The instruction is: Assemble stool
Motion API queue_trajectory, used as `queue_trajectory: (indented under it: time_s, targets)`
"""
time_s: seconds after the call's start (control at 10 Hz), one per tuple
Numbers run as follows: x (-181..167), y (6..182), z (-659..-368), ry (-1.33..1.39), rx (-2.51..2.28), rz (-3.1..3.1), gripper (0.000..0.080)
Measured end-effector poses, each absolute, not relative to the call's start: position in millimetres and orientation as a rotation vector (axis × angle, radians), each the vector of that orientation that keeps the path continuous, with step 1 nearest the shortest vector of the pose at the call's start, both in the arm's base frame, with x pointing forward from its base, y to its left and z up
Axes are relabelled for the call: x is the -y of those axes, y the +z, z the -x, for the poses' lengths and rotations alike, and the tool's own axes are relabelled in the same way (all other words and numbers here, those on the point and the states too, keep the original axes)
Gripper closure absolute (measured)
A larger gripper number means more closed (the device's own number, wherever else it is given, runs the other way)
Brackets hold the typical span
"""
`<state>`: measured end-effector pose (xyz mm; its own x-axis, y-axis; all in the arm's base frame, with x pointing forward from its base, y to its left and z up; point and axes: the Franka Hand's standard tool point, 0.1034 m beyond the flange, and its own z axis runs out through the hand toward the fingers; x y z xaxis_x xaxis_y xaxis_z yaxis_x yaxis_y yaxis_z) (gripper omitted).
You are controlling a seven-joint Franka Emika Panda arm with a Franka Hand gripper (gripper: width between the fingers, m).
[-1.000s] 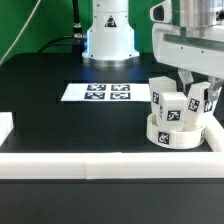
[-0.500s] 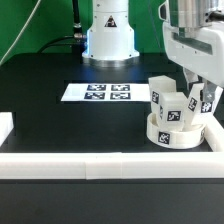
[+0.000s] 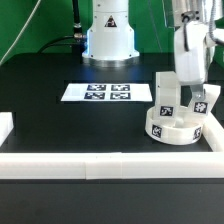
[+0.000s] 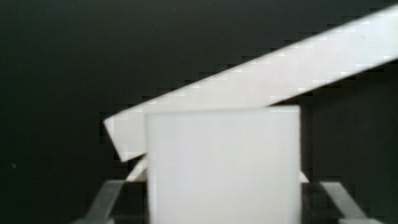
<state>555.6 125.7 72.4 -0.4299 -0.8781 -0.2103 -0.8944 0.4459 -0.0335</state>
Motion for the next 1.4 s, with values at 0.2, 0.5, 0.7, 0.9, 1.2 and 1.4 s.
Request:
queue_trajectory:
  time_s: [0.2, 0.5, 0.7, 0.9, 1.2, 1.4]
  targets:
    - [-124, 72.6, -556, 0.139, -2.565, 1.416, 0.0461]
    - [-124, 72.3, -556, 0.147, -2.555, 1.420, 0.0461]
    - [-125, 72.0, -556, 0.150, -2.552, 1.423, 0.0199]
    - [-126, 87.2, -559, 0.146, -2.508, 1.452, 0.0158]
    - [-126, 102.2, -557, 0.146, -2.475, 1.457, 0.0151]
    - [-126, 102.3, -558, 0.145, -2.472, 1.463, 0.0151]
